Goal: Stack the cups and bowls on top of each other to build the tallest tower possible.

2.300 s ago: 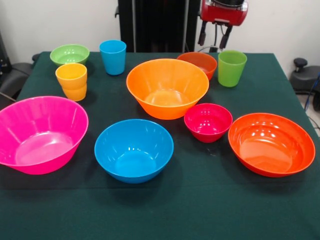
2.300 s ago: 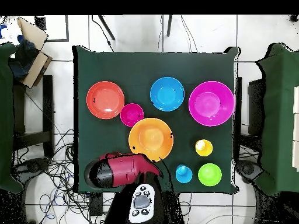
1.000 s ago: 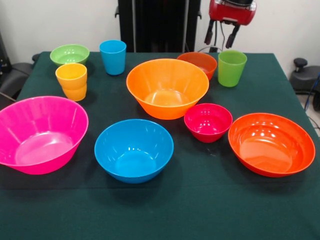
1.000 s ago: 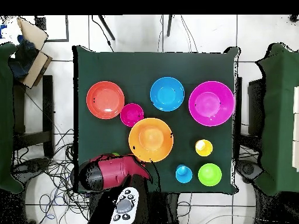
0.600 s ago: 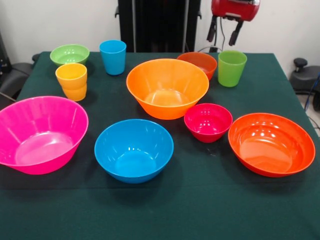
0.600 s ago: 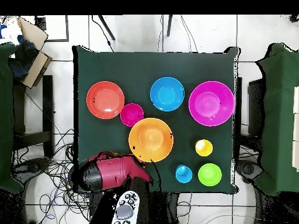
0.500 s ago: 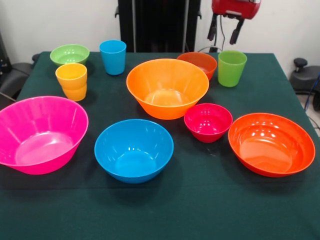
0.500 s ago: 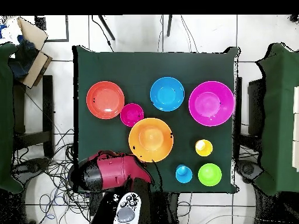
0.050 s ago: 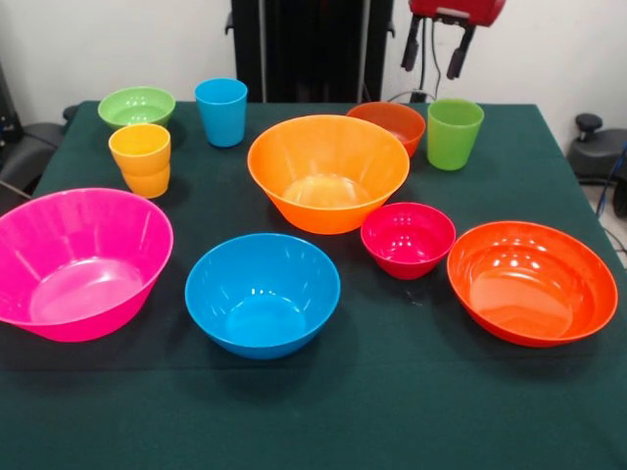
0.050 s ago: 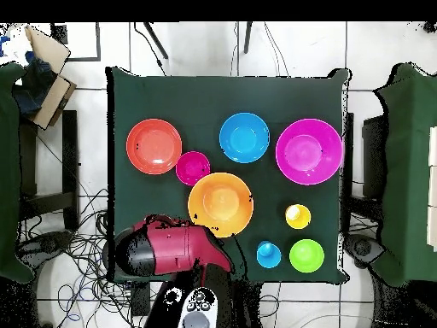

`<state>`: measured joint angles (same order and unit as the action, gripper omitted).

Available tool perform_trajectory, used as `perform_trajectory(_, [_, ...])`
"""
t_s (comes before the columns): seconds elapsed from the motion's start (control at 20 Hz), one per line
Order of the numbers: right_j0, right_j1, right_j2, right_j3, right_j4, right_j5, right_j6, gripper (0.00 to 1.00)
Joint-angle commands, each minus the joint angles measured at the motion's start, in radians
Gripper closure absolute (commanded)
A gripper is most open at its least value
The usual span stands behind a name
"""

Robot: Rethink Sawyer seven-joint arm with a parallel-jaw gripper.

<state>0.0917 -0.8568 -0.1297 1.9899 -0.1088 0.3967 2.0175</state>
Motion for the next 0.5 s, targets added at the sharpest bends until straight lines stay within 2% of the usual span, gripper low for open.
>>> perform_trajectory(0.05, [-0.018,0.077,0.087,-0.058,-0.008,-0.028,0.072,0.0])
perform_trajectory(0.5, [-0.017,0.167,0.085,-0.077,-0.025,-0.149,0.091,0.0])
